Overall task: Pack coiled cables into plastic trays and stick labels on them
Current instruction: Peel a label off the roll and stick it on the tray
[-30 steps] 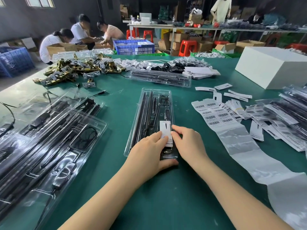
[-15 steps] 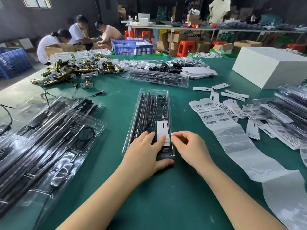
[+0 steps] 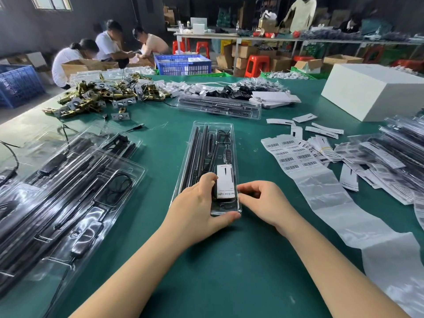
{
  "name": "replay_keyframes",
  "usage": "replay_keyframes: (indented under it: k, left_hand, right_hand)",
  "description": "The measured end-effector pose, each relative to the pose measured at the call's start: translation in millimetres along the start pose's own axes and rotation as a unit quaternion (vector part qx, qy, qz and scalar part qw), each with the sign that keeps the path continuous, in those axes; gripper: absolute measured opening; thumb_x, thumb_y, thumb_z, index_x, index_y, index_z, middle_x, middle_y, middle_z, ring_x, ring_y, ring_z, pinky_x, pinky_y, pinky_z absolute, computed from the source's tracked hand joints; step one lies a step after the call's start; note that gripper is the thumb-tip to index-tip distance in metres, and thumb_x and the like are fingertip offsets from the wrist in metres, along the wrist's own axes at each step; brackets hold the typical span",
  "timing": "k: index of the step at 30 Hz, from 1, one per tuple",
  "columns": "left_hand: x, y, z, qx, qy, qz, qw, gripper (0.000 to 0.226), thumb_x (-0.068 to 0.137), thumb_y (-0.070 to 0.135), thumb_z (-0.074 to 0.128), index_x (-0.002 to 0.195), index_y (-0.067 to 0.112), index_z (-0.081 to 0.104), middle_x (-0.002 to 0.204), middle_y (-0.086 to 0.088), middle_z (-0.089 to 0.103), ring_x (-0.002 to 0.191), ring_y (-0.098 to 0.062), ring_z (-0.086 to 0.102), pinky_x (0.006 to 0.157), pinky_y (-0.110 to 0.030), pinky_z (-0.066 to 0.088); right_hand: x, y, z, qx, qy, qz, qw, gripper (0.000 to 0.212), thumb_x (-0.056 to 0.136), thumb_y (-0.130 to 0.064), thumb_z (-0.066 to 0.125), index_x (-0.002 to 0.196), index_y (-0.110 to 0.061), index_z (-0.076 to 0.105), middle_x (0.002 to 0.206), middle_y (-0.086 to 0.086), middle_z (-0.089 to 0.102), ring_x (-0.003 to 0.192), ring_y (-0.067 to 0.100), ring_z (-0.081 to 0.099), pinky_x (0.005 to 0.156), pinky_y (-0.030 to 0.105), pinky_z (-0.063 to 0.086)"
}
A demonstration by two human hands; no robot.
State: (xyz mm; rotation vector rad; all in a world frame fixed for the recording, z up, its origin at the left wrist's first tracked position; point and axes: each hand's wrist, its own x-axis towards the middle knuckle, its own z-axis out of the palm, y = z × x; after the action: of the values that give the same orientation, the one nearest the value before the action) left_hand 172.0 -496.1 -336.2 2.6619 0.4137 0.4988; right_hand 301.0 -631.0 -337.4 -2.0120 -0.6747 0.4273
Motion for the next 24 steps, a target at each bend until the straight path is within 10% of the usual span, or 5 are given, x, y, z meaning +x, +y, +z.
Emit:
replay_keyframes:
  k: [11, 24]
  left_hand:
    - [1, -4, 4, 0.030, 0.012, -0.017, 0.999, 0.081, 0.062, 0.084, 0.048, 0.118, 0.026, 0.037, 0.119, 0.010, 0.060, 0.107, -0.016, 0.058, 0.076, -0.025, 0.039]
    - [9, -6, -2, 0.148, -0.039, 0.109, 0.982, 0.061, 0.087, 0.053, 0.060, 0.136, 0.018, 0.051, 0.143, 0.001, 0.050, 0.137, -0.013, 0.040, 0.107, -0.028, 0.035]
  right_hand:
    - [-6, -3, 4, -0.016, 0.016, 0.002, 1.000, 0.013, 0.079, -0.025, 0.074, 0.083, -0.037, 0.071, 0.099, -0.012, 0.072, 0.115, 0.018, 0.056, 0.100, 0.038, 0.046]
    - [-9, -14, 11, -0.058, 0.082, 0.006, 0.995, 0.038, 0.092, -0.043, 0.057, 0.117, -0.015, 0.062, 0.070, -0.006, 0.069, 0.065, 0.013, 0.067, 0.067, 0.032, 0.055]
